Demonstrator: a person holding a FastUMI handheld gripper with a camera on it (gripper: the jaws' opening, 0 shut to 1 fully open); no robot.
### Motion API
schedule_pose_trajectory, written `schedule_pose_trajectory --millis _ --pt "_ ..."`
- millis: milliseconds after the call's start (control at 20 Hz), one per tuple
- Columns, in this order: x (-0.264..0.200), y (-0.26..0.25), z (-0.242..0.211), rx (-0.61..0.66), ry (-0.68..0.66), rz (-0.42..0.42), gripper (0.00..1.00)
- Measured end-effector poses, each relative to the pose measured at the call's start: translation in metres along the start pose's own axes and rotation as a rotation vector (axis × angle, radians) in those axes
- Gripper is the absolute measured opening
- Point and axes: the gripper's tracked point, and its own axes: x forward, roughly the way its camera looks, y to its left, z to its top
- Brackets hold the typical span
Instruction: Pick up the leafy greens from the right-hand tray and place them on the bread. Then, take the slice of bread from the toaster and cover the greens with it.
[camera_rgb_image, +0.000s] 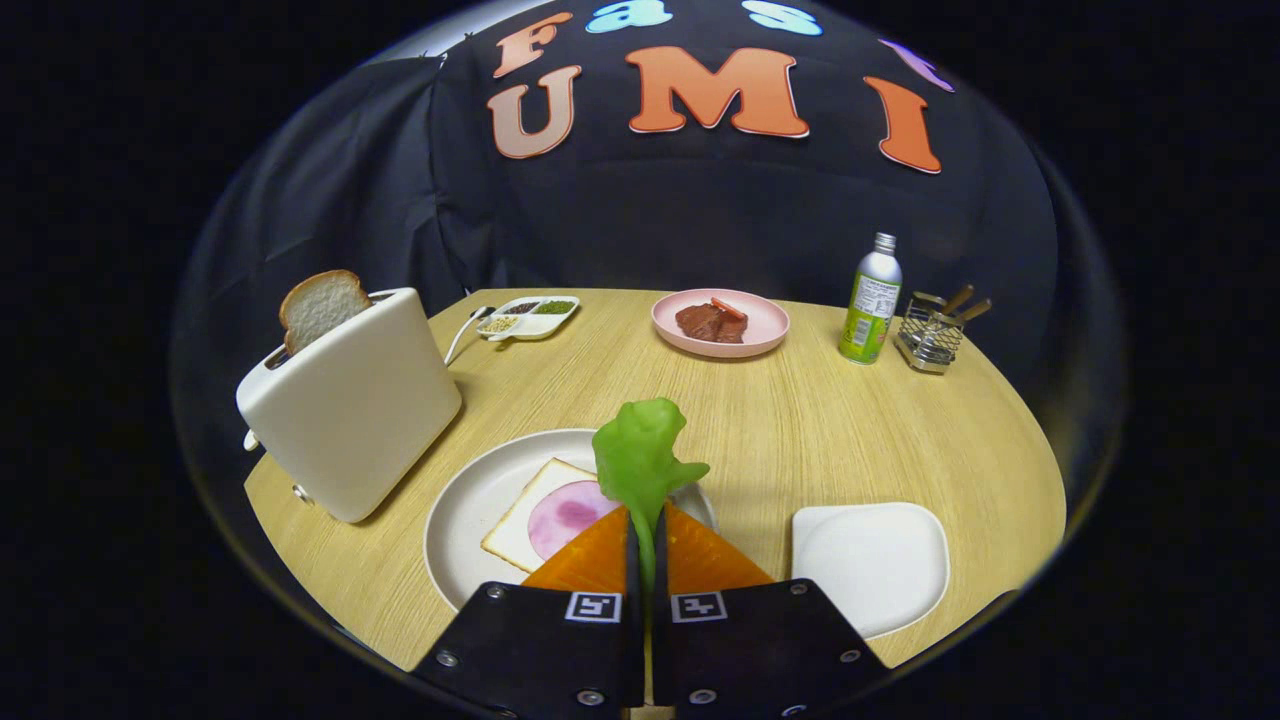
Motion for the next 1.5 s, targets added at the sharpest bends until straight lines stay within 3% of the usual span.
schedule_pose_trajectory --millis 350,500,700,850,1150,1350,1500 --pt "0.018 0.03 -0.002 -0.01 0.004 0.048 0.04" --pt "0.023 0.034 -0.005 -0.022 0.006 0.046 0.11" --pt "0.023 0.035 -0.006 -0.054 -0.001 0.028 0.24" --pt "0.02 0.033 -0.006 -0.059 -0.001 0.013 0.53" --pt "0.012 0.028 0.003 -0.034 -0.017 -0.021 0.83" --pt "0.001 0.032 0.016 -0.009 -0.03 -0.031 0.97" --pt "-0.009 0.041 0.034 -0.005 -0.057 -0.037 0.98"
